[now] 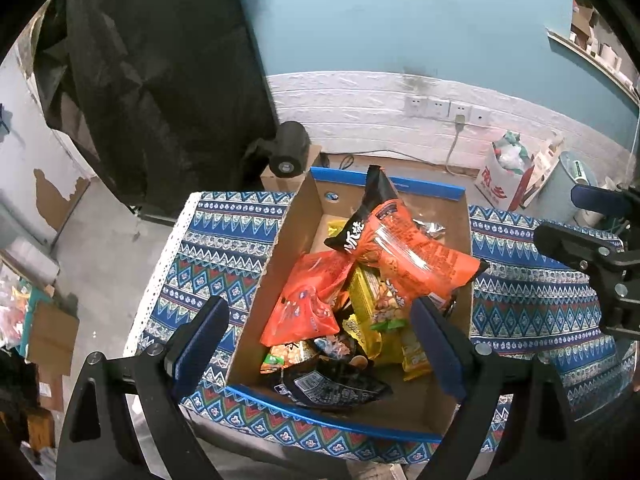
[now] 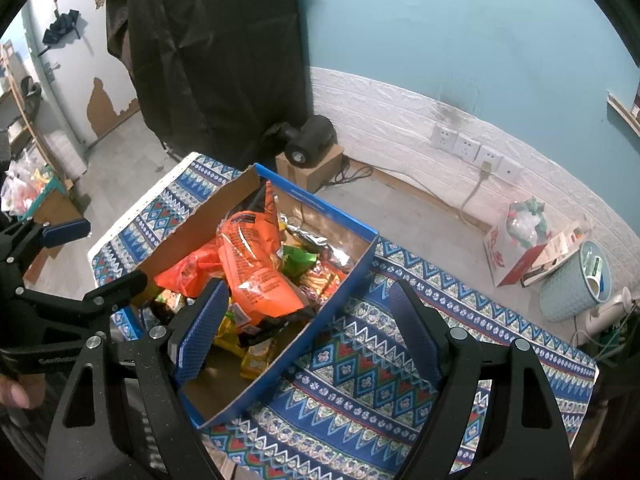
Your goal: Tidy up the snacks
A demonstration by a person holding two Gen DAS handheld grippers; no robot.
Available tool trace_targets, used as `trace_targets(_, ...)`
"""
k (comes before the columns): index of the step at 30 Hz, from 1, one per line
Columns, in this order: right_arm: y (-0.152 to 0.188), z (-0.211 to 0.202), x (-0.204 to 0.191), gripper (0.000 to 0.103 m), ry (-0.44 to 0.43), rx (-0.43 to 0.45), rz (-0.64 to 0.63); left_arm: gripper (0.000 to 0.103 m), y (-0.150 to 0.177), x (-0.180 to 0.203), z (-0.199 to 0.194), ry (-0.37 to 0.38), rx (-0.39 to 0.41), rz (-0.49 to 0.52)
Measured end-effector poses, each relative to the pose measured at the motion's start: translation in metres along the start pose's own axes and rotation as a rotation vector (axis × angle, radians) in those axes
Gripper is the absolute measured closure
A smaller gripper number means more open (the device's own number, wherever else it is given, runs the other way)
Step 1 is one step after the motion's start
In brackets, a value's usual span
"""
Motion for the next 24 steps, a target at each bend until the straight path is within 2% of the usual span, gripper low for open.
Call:
trace_targets(7, 0.0003, -0.0004, 0.0006, 0.021, 0.001, 0.001, -0.001, 0.010, 0.0006, -0.0005, 0.0009, 0.026, -0.017, -0.004)
trace_targets(24, 0.0006, -0.0016, 0.0013, 0.021, 0.002, 0.003, 0.002, 0.010, 0.0009, -0.0020, 0.0045, 0.029, -0.037, -0.017)
Point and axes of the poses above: each gripper's, at about its wrist camera, not at the fingertips, and z roughly the way its jaws point, x to its right, y to its underside, the point moved 4 cm from there along z, roughly the way its jaws point, and after that the axes turned 9 degrees about -x, right-handed, at the moved point
